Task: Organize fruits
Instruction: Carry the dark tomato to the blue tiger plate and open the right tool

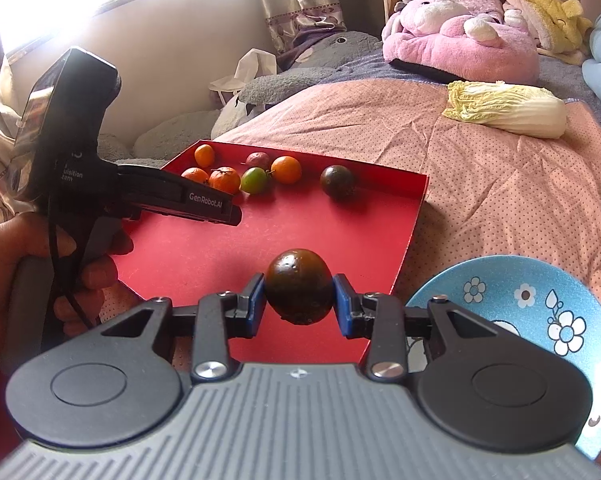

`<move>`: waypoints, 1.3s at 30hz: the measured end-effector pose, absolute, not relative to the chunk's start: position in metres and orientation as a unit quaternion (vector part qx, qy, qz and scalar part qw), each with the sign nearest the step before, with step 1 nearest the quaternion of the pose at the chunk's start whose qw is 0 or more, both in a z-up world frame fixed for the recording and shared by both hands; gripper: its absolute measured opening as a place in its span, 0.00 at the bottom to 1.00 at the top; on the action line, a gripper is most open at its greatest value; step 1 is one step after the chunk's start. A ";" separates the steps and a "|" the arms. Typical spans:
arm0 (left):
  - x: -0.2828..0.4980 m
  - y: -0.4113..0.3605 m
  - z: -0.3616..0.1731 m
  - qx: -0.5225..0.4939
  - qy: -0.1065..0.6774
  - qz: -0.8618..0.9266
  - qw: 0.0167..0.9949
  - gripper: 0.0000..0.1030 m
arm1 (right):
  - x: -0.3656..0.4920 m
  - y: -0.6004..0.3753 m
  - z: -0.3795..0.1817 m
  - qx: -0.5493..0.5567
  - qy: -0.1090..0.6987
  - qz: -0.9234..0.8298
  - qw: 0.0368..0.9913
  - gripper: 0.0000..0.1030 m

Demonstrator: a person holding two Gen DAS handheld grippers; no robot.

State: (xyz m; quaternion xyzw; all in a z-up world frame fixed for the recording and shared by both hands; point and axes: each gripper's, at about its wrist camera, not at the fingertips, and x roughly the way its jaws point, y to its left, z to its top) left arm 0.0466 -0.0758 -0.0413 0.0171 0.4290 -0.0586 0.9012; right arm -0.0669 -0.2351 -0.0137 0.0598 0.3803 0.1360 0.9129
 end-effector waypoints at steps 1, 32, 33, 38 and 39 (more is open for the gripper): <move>0.044 -0.076 -0.040 0.016 0.427 -0.060 0.902 0.35 | -0.069 -0.236 -0.013 0.060 0.380 0.135 0.913 0.40; -0.008 -0.121 -0.027 0.061 0.381 -0.106 0.917 0.35 | -0.123 -0.337 -0.011 0.084 0.366 0.029 0.926 0.40; -0.009 -0.122 -0.027 0.063 0.380 -0.108 0.916 0.35 | -0.124 -0.342 -0.014 0.086 0.368 0.024 0.926 0.40; -0.012 -0.125 -0.028 0.068 0.378 -0.112 0.916 0.35 | -0.126 -0.363 -0.032 0.091 0.380 -0.004 0.921 0.40; -0.011 -0.125 -0.028 0.068 0.379 -0.112 0.916 0.35 | -0.125 -0.365 -0.036 0.093 0.382 -0.008 0.919 0.40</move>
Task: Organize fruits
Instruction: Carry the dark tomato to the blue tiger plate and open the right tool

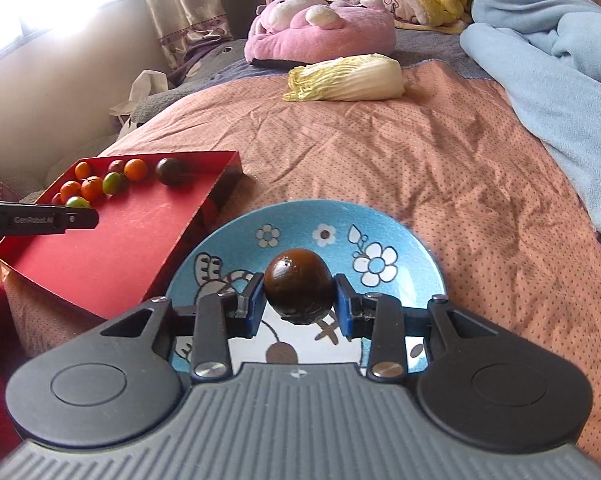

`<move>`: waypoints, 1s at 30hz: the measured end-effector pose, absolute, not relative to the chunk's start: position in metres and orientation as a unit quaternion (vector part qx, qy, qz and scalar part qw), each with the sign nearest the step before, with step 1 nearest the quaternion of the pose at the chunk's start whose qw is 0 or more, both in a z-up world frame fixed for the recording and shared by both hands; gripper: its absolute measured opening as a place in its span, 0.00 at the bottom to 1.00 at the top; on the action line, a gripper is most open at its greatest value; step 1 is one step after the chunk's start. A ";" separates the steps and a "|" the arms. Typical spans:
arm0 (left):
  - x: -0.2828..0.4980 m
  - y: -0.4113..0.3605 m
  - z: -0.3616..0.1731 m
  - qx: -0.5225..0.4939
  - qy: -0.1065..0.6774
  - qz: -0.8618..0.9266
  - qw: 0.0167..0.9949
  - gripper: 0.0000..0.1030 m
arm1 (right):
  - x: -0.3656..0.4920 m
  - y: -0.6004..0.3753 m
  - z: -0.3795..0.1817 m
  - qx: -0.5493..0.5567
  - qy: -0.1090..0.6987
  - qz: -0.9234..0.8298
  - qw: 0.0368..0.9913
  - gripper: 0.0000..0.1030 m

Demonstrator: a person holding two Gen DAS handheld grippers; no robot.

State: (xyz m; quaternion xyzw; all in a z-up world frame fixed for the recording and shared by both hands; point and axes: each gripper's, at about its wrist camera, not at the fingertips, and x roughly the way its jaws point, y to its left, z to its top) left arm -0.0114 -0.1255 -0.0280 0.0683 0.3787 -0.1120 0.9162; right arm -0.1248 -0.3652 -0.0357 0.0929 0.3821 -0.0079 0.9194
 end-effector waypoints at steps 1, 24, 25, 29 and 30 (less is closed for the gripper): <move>-0.011 -0.126 -0.028 0.068 0.379 -0.112 0.916 0.35 | -0.123 -0.366 -0.039 0.094 0.385 -0.010 0.918 0.40; -0.009 -0.127 -0.030 0.068 0.380 -0.110 0.916 0.35 | -0.101 -0.374 -0.063 0.092 0.387 -0.039 0.917 0.67; -0.009 -0.127 -0.030 0.068 0.381 -0.110 0.916 0.35 | -0.103 -0.374 -0.060 0.090 0.381 -0.040 0.919 0.71; -0.009 -0.128 -0.030 0.070 0.380 -0.108 0.916 0.35 | -0.109 -0.369 -0.047 0.087 0.368 -0.030 0.925 0.71; -0.009 -0.128 -0.030 0.070 0.380 -0.108 0.916 0.35 | -0.111 -0.367 -0.044 0.087 0.365 -0.027 0.927 0.71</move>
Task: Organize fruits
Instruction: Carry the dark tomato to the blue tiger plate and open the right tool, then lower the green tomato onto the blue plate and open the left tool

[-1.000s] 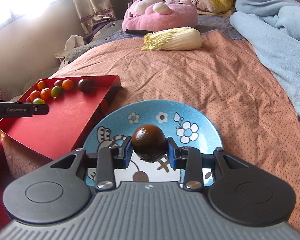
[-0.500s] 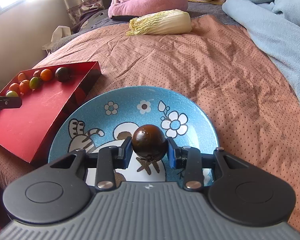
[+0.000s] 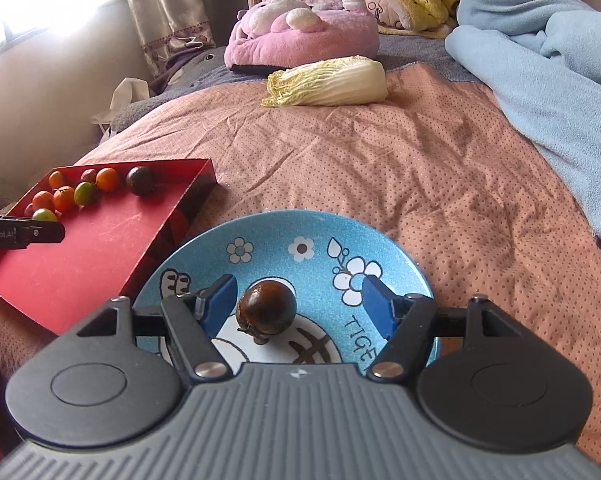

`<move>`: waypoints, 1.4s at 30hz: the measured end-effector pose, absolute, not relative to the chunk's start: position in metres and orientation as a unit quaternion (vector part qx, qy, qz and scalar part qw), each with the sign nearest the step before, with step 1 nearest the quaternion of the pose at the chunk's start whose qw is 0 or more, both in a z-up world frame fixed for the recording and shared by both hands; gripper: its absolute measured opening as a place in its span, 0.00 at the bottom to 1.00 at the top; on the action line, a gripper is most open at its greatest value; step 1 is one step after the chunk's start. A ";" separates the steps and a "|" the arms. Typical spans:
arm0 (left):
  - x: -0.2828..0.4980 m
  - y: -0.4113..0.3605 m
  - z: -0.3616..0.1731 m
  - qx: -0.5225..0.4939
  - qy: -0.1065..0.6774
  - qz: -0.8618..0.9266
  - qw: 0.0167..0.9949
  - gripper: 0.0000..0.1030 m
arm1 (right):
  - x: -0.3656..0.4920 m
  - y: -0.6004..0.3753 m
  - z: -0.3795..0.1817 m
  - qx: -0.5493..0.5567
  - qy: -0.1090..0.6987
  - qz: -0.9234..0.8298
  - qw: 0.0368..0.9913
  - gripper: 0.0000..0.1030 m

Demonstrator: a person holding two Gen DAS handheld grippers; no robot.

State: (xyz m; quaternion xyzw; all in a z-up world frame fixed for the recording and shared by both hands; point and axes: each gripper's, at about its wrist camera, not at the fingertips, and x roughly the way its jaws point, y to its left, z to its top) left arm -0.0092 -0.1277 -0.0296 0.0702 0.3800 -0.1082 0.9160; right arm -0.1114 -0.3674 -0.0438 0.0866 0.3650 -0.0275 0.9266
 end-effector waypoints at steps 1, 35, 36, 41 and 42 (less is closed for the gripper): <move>-0.009 -0.128 -0.029 0.070 0.380 -0.108 0.916 0.35 | -0.115 -0.366 -0.040 0.087 0.362 -0.023 0.928 0.72; -0.071 -0.239 -0.013 0.128 0.342 -0.280 0.888 0.35 | -0.207 -0.384 -0.024 0.072 0.350 -0.066 0.932 0.82; -0.075 -0.244 -0.016 0.133 0.343 -0.286 0.885 0.35 | -0.209 -0.386 -0.024 0.071 0.348 -0.073 0.932 0.82; -0.087 -0.261 -0.033 0.158 0.350 -0.307 0.871 0.35 | -0.214 -0.402 -0.028 0.081 0.347 -0.108 0.928 0.83; -0.088 -0.264 -0.036 0.162 0.351 -0.310 0.868 0.35 | -0.214 -0.406 -0.028 0.083 0.347 -0.112 0.927 0.83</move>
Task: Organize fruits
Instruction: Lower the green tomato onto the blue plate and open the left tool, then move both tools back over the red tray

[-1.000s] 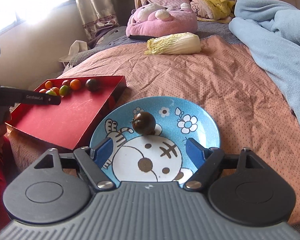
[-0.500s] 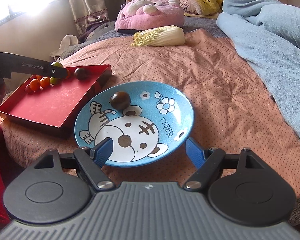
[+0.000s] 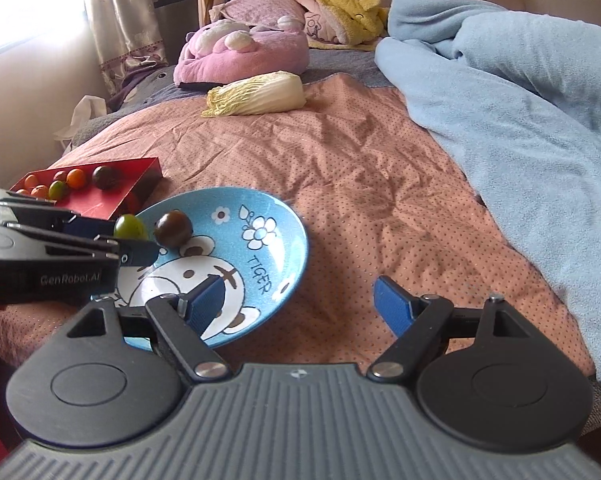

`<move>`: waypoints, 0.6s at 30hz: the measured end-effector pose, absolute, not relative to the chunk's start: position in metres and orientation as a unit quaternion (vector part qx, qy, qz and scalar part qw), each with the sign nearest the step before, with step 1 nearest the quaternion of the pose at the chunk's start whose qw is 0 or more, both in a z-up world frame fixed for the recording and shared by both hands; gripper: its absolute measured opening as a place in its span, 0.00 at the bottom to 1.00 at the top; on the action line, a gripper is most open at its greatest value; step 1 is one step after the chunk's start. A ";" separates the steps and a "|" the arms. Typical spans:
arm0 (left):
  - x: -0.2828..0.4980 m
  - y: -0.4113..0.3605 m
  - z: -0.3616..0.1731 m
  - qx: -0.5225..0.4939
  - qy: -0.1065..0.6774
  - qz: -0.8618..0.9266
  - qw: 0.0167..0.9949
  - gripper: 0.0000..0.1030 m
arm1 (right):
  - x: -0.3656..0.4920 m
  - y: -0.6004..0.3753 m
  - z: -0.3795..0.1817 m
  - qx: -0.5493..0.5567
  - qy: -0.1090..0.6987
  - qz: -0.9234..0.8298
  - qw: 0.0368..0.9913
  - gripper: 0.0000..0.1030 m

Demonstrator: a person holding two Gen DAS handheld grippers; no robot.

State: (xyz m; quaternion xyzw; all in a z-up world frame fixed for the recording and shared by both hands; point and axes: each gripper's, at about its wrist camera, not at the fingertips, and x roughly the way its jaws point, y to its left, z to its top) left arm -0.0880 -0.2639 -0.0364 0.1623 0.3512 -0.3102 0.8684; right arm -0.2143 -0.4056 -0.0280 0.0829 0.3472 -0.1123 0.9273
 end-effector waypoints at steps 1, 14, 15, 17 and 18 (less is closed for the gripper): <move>-0.089 -0.266 -0.039 0.165 0.352 -0.315 0.866 0.35 | -0.215 -0.408 -0.028 0.083 0.347 -0.116 0.927 0.83; -0.096 -0.272 -0.025 0.165 0.316 -0.327 0.875 0.69 | -0.219 -0.418 -0.020 0.101 0.321 -0.135 0.932 0.87; -0.096 -0.271 -0.023 0.163 0.316 -0.327 0.876 0.69 | -0.219 -0.419 -0.019 0.102 0.319 -0.136 0.932 0.87; -0.095 -0.267 -0.018 0.161 0.315 -0.329 0.876 0.69 | -0.218 -0.419 -0.017 0.103 0.317 -0.137 0.933 0.87; -0.095 -0.265 -0.015 0.161 0.313 -0.329 0.876 0.69 | -0.218 -0.419 -0.017 0.104 0.316 -0.138 0.933 0.87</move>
